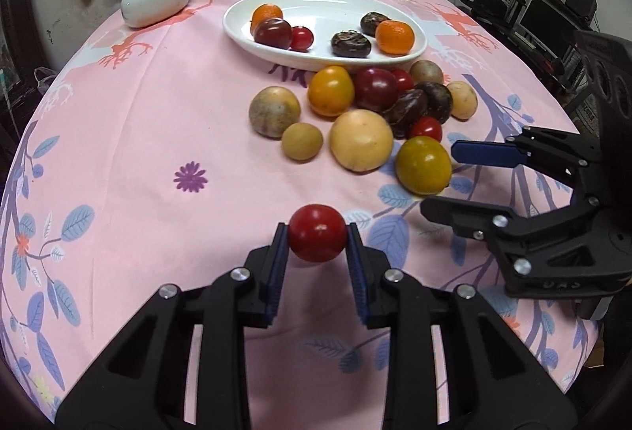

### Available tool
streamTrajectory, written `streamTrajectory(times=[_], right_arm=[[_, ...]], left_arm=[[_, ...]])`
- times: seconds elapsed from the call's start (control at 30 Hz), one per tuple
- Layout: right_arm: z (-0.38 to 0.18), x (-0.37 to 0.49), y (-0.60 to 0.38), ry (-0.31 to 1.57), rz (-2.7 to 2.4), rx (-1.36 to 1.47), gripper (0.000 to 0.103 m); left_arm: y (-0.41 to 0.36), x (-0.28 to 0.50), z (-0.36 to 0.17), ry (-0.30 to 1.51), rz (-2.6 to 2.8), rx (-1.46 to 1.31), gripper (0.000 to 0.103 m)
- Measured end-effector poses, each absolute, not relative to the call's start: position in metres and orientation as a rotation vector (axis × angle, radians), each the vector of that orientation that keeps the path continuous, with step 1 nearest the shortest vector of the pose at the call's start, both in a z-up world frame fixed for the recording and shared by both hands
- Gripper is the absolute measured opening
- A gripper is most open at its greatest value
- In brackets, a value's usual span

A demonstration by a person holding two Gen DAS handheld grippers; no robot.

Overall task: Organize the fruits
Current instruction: 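Grasp a red cherry tomato from the pile with the left tool, then grasp a yellow tomato with the right tool while the left tool holds the cherry tomato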

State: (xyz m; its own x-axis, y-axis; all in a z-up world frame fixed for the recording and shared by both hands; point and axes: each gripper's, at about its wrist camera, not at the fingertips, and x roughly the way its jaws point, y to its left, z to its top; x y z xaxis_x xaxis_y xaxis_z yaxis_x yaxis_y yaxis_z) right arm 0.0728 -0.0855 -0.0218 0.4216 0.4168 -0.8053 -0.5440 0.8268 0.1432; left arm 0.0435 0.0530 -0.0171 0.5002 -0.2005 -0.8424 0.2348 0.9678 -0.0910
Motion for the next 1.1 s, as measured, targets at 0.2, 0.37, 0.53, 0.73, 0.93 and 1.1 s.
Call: streamTrajectory(times=[0.2, 0.37, 0.53, 0.73, 0.93, 1.1], right_arm=[[-0.032, 0.082, -0.073, 0.982, 0.536, -0.167, 0.041], [-0.029, 0.076, -0.078, 0.957, 0.536, -0.163, 0.038], [-0.011, 0.067, -0.096, 0.916, 0.545, -0.155, 0.038], [0.014, 0.07, -0.129, 0.859, 0.513, -0.115, 0.038], [0.039, 0.091, -0.149, 0.802, 0.477, -0.084, 0.038], [0.055, 0.112, -0.145, 0.759, 0.489, -0.105, 0.038]], left_arm=[[0.059, 0.044, -0.019, 1.012, -0.243, 0.039, 0.029], [0.058, 0.046, -0.02, 1.01, -0.231, 0.044, 0.029], [0.057, 0.049, -0.015, 1.001, -0.226, 0.044, 0.029], [0.049, 0.055, -0.004, 0.981, -0.232, 0.062, 0.029], [0.036, 0.08, 0.026, 0.922, -0.242, 0.075, 0.029], [0.022, 0.114, 0.046, 0.892, -0.247, 0.071, 0.029]])
